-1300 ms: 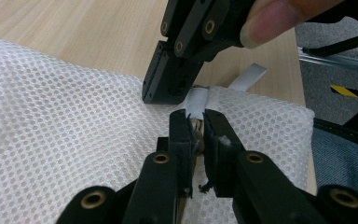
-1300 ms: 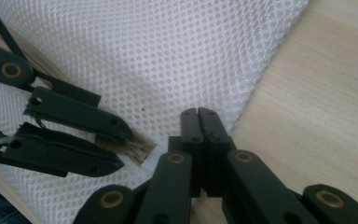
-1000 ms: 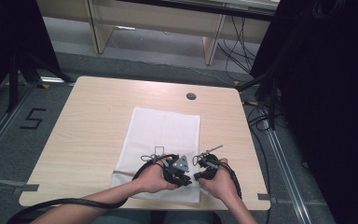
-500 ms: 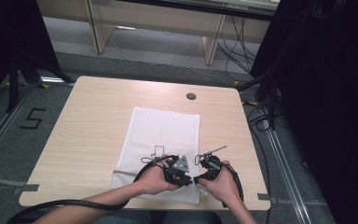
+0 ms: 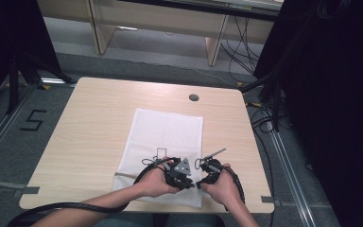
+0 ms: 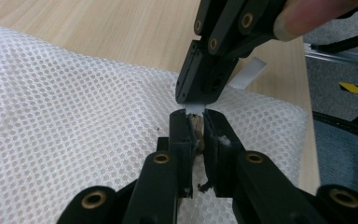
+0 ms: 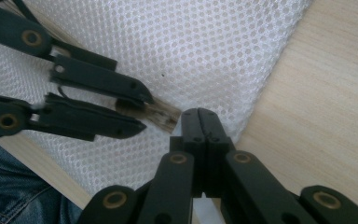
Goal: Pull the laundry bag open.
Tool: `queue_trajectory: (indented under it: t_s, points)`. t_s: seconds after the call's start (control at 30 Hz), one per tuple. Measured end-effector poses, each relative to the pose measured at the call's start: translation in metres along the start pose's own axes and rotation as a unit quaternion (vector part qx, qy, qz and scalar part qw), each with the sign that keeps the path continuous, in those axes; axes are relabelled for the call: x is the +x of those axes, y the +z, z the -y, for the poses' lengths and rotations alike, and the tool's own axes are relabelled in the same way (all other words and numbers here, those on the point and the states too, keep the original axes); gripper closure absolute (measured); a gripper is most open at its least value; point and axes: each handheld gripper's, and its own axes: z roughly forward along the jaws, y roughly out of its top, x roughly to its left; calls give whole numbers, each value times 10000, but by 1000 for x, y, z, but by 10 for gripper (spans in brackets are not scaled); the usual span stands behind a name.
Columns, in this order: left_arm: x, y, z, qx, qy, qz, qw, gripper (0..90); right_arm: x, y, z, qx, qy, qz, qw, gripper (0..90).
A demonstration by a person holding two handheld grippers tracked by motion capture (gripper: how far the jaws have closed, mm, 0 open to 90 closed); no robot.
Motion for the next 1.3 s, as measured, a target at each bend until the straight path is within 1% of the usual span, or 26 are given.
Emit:
queue_trajectory:
  t_s: [0.03,0.07,0.1,0.13,0.2,0.23,0.27,0.37,0.4,0.43,0.47,0.5,0.53,0.7,0.73,0.77,0.83,0.87,0.93,0.97,1.0,1.03,1.07,1.13,1.2,1.3]
  points:
    - [-1,0,0,-18,18,-16,10000,817,-1,1,0,-46,-42,-8,10000,900]
    - [-1,0,1,-22,11,-22,10000,817,-2,0,0,-9,-131,-17,9999,900]
    - [-1,0,1,-22,11,-22,10000,817,-2,0,0,-20,-109,-11,9999,900]
    - [0,0,0,-28,61,-14,10000,817,-2,1,1,-95,-92,-17,9999,900]
    - [0,0,1,-47,54,6,10000,817,-2,1,1,-97,-86,-24,9999,900]
    - [0,0,1,-53,61,4,10000,817,-3,1,1,-54,-149,-22,9999,900]
    - [0,0,1,-54,66,9,10000,817,-3,1,1,-65,-152,-18,9999,900]
    - [0,0,1,-60,62,19,10000,817,0,1,1,-74,-49,0,10000,900]
    - [0,0,1,-60,62,19,10000,817,0,1,1,-79,-57,4,10000,900]
    - [0,-1,1,-53,10,21,10000,817,0,1,1,-79,-57,4,10000,900]
    - [0,-2,1,-47,52,25,10000,817,1,1,0,-33,-36,15,10000,900]
    - [-1,-3,2,-60,-11,11,10000,817,1,1,0,-33,-36,15,10000,900]
    - [0,-6,2,-54,-8,23,10000,817,1,0,0,22,-38,14,10000,900]
    - [0,-7,4,-65,14,-28,10000,817,-1,0,0,33,-23,-14,10000,900]
    - [0,-7,4,-92,-28,-10,10000,817,-1,0,0,17,-19,-9,10000,900]
    - [0,-7,4,-92,-28,-10,10000,817,-1,0,0,17,-19,-9,10000,900]
    - [1,-8,3,-81,55,-7,10000,817,-1,1,0,-44,-16,-21,10000,900]
    - [1,-9,4,-50,5,-11,10000,817,-1,0,0,25,-23,-32,10000,900]
    - [1,-11,4,-101,42,3,9999,817,-1,0,0,15,26,-58,10000,900]
    - [0,-12,4,-107,-55,-5,9999,817,-1,0,0,15,31,-66,10000,900]
    - [1,-14,4,-96,30,-17,9999,817,-1,0,0,14,-16,-40,10000,900]
    - [1,-14,4,-96,30,-17,9999,817,-1,0,0,14,-16,-40,10000,900]
    - [0,-14,5,-103,-35,-31,9999,817,-1,0,0,8,-44,-33,10000,900]
    - [0,-15,5,-106,-37,-20,9999,817,0,0,0,-18,-36,-24,10000,900]
    - [1,-16,5,-109,-28,-20,9999,817,-1,1,1,-110,-151,-14,9998,900]
    - [1,-18,6,-118,-52,-26,9999,817,-2,2,1,-118,-187,-2,9998,900]
